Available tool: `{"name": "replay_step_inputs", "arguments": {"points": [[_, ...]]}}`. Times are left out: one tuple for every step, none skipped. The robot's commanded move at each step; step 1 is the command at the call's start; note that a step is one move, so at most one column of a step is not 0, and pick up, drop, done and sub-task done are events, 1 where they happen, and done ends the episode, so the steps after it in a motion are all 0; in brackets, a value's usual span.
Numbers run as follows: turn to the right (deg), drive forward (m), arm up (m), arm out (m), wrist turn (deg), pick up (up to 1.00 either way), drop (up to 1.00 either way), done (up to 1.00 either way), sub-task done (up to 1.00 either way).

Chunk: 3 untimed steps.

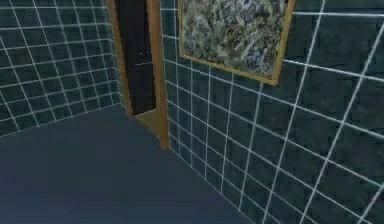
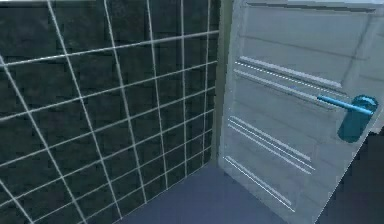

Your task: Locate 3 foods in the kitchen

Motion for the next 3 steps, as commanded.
{"name": "replay_step_inputs", "arguments": {"points": [[-27.0, 0.00, 0.00, 0.00, 0.0, 0.00, 0.00, 0.00, 0.00], [0.0, 1.00, 0.00, 0.00, 0.0, 0.00, 0.00, 0.00, 0.00], [-3.0, 0.00, 0.00, 0.00, 0.0, 0.00, 0.00, 0.00, 0.00]]}}
